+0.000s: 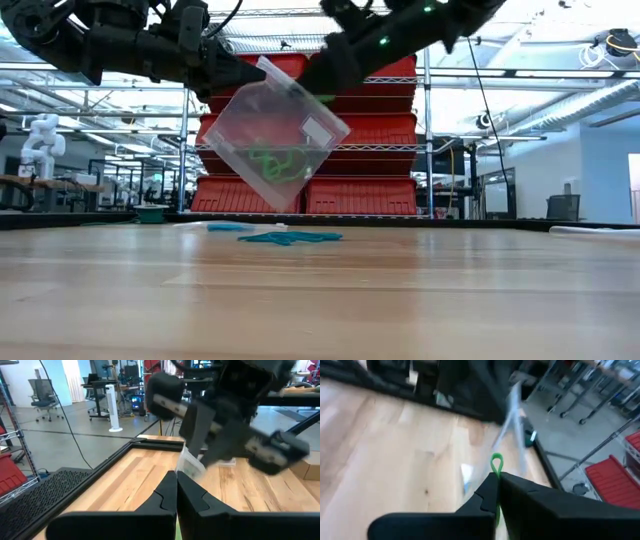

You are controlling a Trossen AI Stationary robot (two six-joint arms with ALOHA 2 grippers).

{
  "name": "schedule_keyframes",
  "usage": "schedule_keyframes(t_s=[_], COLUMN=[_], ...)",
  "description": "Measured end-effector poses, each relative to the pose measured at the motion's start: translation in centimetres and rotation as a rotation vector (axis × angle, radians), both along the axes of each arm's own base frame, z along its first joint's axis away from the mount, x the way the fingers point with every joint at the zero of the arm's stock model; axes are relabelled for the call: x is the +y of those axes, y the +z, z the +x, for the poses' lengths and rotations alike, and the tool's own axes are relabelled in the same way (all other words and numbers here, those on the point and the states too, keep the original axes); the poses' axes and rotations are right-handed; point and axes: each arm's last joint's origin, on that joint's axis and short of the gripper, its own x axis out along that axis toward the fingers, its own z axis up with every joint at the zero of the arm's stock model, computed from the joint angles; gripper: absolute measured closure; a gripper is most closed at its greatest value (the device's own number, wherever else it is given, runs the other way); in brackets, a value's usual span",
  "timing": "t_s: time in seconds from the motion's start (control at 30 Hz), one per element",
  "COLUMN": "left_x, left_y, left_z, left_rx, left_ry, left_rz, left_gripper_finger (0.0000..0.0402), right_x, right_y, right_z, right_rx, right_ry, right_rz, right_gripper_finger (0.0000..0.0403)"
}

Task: Sort rubber bands
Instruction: Put the green rubber band into the transparent zip bag

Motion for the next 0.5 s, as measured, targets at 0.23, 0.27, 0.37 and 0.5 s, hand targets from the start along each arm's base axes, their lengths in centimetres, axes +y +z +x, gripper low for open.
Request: schedule_keyframes(t_s=[0.23,0.27,0.37,0.5], left_x=[-0.1,-0.1,-0.1,-0.1], left_y=[0.0,0.0,0.0,0.0], left_z=[0.0,0.0,0.0,0.0], left_rx=[0.0,0.0,0.0,0.004], left_ry=[-0.027,-0.027,-0.027,-0.027], left_rz=[-0.001,-0.001,-0.001,-0.002], left_gripper_finger=[0.0401,0.0401,0.0401,0.0401], right_x=[-0.7,-0.9,-1.2,-1.2], right_y=[0.2,0.5,1.3,2.5], right_z=[2.5,2.6,2.8,2.7], right_rx=[0.06,0.057,0.051,0.054], right_ry=[-0.027,-0.035,-0.047,-0.061], right_rz=[0.024,0.033,0.039,0.071], right_gripper_finger=[0.0396,0.039,0.0359,0.0304])
